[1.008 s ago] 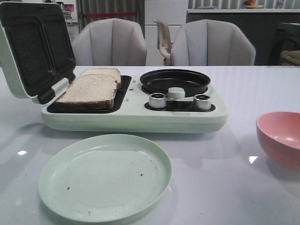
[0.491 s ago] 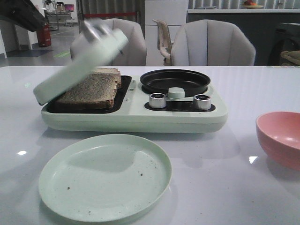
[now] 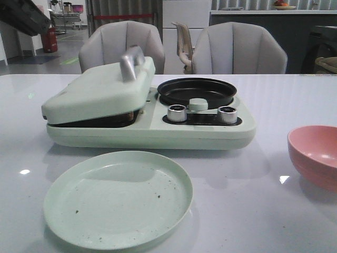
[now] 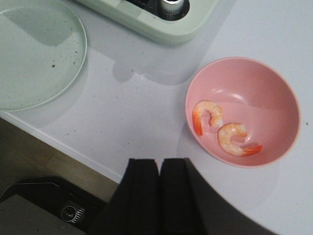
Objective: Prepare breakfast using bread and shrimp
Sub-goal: 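Push the sandwich maker lid down over the bread with the left gripper, then withdraw the left gripper from the closed lid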
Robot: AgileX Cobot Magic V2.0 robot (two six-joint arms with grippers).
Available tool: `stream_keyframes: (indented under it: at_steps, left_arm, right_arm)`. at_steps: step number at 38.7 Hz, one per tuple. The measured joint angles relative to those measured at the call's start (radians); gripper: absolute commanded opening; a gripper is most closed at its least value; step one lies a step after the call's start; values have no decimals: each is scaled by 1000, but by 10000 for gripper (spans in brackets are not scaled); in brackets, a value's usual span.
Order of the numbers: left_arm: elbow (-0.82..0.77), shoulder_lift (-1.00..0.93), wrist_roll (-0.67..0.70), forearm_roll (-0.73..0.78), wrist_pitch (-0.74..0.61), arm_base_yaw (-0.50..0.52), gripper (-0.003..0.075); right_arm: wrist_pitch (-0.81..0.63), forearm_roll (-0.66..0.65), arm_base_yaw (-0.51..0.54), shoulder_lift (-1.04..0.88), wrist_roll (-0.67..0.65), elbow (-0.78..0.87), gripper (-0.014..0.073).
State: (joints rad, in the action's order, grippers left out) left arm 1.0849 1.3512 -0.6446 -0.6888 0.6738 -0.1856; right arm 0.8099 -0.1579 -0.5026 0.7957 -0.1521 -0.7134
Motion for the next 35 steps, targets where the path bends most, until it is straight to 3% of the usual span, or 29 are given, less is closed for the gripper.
stream_keyframes:
  at_steps: [11, 17, 28, 35]
  left_arm:
    - [-204, -302, -6, 56, -26, -205, 100]
    - [-299, -450, 11, 73, -26, -248, 103]
    - [-355, -606, 445, 499, 46, -213, 101]
    - [-355, -617, 502, 557, 63, -207, 101]
  right_arm:
    - [0, 0, 0, 0, 0, 0, 34]
    - [0, 0, 0, 0, -2, 0, 34]
    - [-6, 0, 0, 0, -2, 0, 34]
    - [-21, 0, 0, 0, -2, 0, 34]
